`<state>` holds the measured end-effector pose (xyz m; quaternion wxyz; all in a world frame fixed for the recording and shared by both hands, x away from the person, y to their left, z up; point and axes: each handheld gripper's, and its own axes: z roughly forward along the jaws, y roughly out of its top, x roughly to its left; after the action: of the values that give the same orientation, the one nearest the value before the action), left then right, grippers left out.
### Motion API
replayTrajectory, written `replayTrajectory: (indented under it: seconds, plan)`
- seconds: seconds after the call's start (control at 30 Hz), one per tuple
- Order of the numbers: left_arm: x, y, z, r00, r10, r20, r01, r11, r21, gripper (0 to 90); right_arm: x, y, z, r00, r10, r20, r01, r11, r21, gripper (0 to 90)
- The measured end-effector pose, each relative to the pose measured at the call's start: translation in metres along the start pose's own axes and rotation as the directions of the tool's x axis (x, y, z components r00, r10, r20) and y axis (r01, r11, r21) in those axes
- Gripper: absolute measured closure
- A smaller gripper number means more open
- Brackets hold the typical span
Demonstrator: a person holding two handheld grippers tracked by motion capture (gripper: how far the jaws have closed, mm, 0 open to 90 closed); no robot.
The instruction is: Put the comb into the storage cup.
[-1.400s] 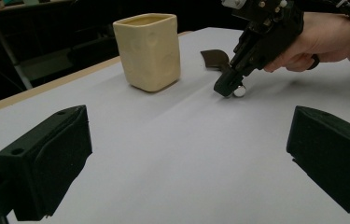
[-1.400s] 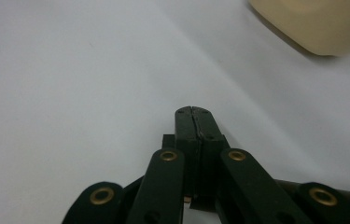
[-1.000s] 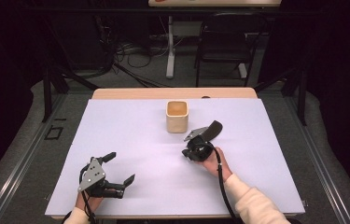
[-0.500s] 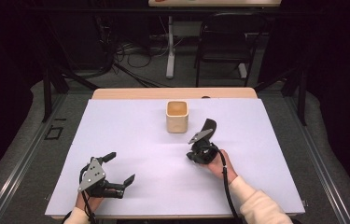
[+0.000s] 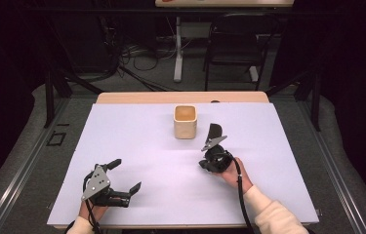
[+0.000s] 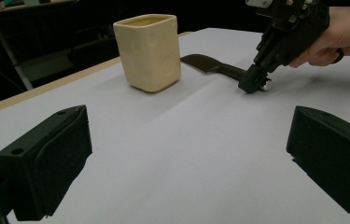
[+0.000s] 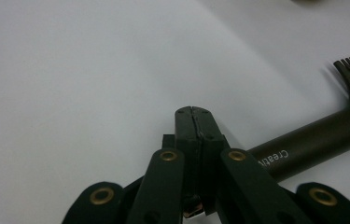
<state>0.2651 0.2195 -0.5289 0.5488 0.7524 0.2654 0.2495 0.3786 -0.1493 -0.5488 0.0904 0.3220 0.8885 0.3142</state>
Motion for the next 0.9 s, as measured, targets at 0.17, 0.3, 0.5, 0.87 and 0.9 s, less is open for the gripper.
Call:
replayTrajectory:
  seconds: [0.17, 0.3, 0.5, 0.87, 0.9]
  plan:
    - [0.0, 0.0, 0.0, 1.0, -0.001, 0.002, 0.001, 1.0, -0.001, 0.1, -0.0008, -0.0023, -0.0025, 1.0, 0.007, 0.0, -0.007, 1.0, 0.003, 90.0]
    - [-0.0002, 0.0001, -0.0001, 1.0, -0.001, 0.002, 0.001, 1.0, -0.001, 0.1, -0.0032, -0.0047, -0.0055, 0.9999, 0.017, 0.005, -0.017, 1.0, 0.006, 90.0]
    - [-0.0001, 0.0001, -0.0002, 1.0, 0.0, 0.002, 0.0, 1.0, 0.0, 0.1, -0.0058, -0.0078, -0.0092, 0.9994, 0.033, 0.008, -0.033, 0.999, 0.002, 90.0]
    - [-0.0003, 0.0001, -0.0002, 1.0, 0.0, 0.003, 0.0, 1.0, -0.001, 0.1, -0.0082, -0.0094, -0.0097, 0.9991, 0.037, 0.02, -0.037, 0.999, 0.012, 90.0]
    - [-0.0002, 0.0001, -0.0002, 1.0, 0.0, 0.003, 0.0, 1.0, -0.001, 0.1, -0.0084, -0.0095, -0.0102, 0.9989, 0.041, 0.022, -0.041, 0.999, 0.012, 90.0]
